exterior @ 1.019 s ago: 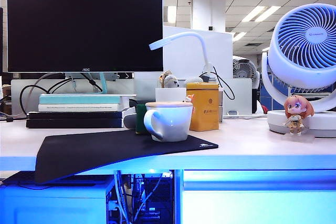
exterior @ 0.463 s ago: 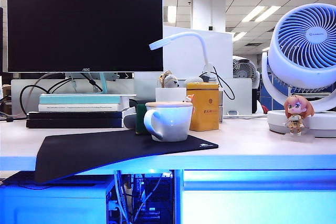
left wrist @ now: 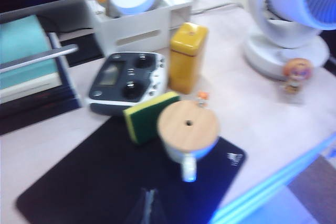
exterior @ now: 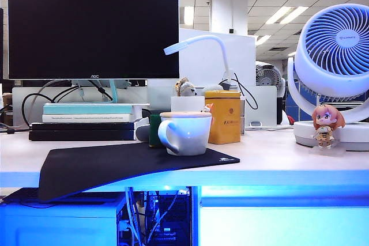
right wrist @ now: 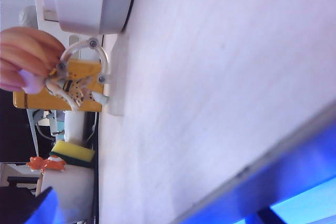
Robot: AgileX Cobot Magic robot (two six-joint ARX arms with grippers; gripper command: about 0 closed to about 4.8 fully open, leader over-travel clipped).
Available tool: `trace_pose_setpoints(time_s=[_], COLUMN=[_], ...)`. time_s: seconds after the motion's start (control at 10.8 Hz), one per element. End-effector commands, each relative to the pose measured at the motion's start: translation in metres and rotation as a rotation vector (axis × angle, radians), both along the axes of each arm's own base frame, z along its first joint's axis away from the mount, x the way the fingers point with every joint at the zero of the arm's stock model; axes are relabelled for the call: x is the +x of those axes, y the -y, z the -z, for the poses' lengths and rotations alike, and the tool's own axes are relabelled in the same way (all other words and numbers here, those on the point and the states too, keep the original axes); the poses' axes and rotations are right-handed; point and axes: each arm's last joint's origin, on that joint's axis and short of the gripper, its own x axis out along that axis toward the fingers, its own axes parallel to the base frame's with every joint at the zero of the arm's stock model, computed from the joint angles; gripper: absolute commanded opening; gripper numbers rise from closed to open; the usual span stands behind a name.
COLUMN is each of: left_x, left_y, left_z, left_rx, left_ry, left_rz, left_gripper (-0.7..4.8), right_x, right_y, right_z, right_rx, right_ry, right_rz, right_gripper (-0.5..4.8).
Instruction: Open the drawer, place the cleaning sponge inside, then close the drawer.
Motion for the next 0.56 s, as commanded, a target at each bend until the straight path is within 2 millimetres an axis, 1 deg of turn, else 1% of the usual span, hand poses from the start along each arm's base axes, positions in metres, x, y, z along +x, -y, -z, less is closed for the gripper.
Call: trace_pose_setpoints(time_s=[0.09, 0.28, 0.56], left_x=[-0.0045, -0.0077, -0.0120], left_y=[0.0036, 0.0053, 0.0054], left_z=[-0.0011, 0.0018, 0.0076], left_rx=[-0.055, -0.071, -0.010], left_ry=[-0.031, -0.075, -0.093], left_rz=[0.169, 0.268, 0.367], left_gripper=[-0.06, -0.06, -0.06], right_x=[0.0013, 0.0012, 0.0018], right_y=[-0.0006, -0.0008, -0.0005], right_z=[-0.0039, -0.0041, -0.0063], right_rx=[-0.029, -0.042, -0.058], right_ry=[0.050, 0.059, 0.083], right_rz=[-0.046, -0.058, -0.057], right_gripper=[4.79, 4.79, 4.79])
